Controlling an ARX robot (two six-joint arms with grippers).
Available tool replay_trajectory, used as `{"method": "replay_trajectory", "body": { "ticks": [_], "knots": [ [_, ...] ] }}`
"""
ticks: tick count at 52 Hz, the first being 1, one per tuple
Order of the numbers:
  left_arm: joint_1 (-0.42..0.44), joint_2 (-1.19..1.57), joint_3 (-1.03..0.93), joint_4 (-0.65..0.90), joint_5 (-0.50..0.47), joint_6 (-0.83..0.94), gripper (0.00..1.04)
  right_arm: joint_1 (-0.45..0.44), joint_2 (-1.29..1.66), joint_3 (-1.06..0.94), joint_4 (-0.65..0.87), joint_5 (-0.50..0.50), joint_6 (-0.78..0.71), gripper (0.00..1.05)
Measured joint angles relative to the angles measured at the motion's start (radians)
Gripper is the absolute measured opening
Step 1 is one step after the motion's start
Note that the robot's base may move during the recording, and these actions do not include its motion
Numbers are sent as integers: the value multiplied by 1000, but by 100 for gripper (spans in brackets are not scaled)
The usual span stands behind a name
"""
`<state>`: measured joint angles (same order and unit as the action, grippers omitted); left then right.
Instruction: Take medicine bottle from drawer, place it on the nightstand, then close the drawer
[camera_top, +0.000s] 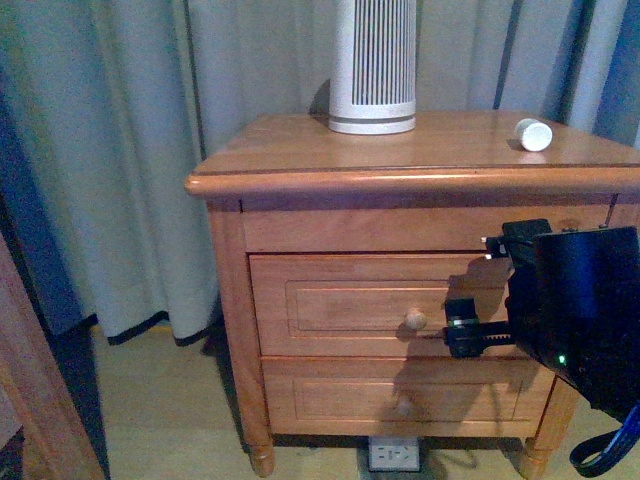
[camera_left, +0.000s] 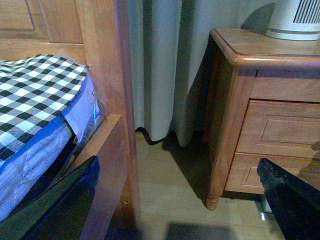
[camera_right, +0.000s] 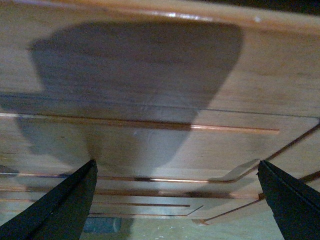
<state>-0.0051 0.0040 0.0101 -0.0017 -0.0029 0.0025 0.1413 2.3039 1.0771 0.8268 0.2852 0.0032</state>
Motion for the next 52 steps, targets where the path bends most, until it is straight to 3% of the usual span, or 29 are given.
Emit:
{"method": "replay_trajectory", "body": {
  "ticks": [9, 22, 34, 39, 52],
  "knots": [
    [0, 0, 0, 0, 0, 0, 98, -5, -59, -52, 6, 10, 35, 98],
    [0, 0, 0, 0, 0, 0, 98, -47, -428, -315, -92, 3, 106, 98],
    [0, 0, 0, 0, 0, 0, 98, -172, -1001, -626, -344, -105, 74, 98],
    [0, 0, 0, 0, 0, 0, 98, -218, -1218, -687, -427, -168, 39, 98],
    [0, 0, 0, 0, 0, 0, 98, -328, -1879, -774, -834, -313, 21, 98]
  ]
}}
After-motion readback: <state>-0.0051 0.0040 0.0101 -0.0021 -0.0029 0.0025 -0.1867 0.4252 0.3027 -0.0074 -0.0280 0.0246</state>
